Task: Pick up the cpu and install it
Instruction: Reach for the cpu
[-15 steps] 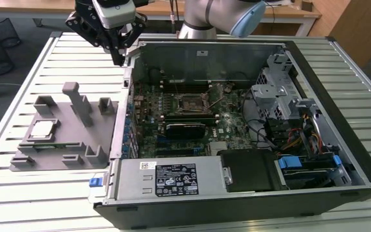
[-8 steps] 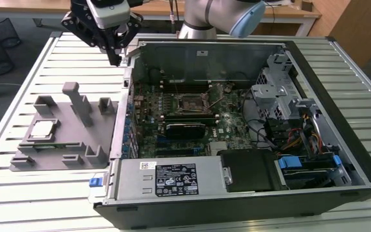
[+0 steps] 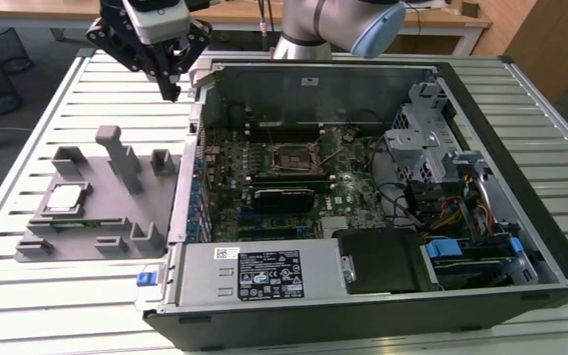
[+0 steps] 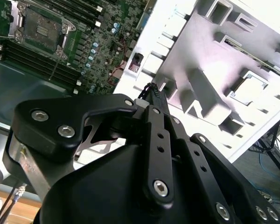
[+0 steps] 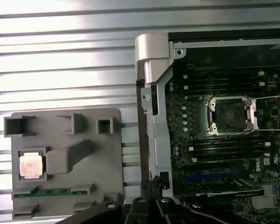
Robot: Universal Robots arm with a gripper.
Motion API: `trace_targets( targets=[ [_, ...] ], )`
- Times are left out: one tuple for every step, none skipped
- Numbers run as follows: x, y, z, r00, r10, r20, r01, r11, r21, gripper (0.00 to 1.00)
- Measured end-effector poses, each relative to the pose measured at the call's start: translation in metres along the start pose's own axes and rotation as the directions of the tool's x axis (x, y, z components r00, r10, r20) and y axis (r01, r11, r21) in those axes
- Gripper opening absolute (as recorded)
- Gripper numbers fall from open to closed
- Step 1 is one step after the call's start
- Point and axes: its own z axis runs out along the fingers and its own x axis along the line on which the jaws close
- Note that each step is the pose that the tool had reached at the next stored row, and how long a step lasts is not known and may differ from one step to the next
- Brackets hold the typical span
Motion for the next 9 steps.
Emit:
trace_targets(
  targets=[
    [0.0011,-0.0001,0.0000,1.0000,0.000,0.0000,0.000,1.0000,0.0000,0.11],
    [0.0022,-0.0002,0.0000,1.0000,0.000,0.0001,0.000,1.0000,0.0000,0.11],
    [0.0032,-0.0002,0.0000,1.0000,0.000,0.0000,0.000,1.0000,0.0000,0.11],
    [0.0043,-0.0003,0.0000,1.0000,0.000,0.0000,0.000,1.0000,-0.0001,0.11],
    [0.0053,-0.0004,0.0000,1.0000,0.000,0.0001,0.000,1.0000,0.0000,0.11],
    [0.0062,-0.0005,0.0000,1.0000,0.000,0.0000,0.000,1.0000,0.0000,0.11],
    [0.0073,-0.0006,0.0001,1.0000,0.000,0.0001,0.000,1.0000,-0.0001,0.11],
    [0.0085,-0.0007,0.0001,1.0000,0.000,0.0001,0.000,1.0000,-0.0001,0.11],
    [0.0098,-0.0008,0.0001,1.0000,0.000,0.0001,0.000,1.0000,0.0000,0.11]
  ],
)
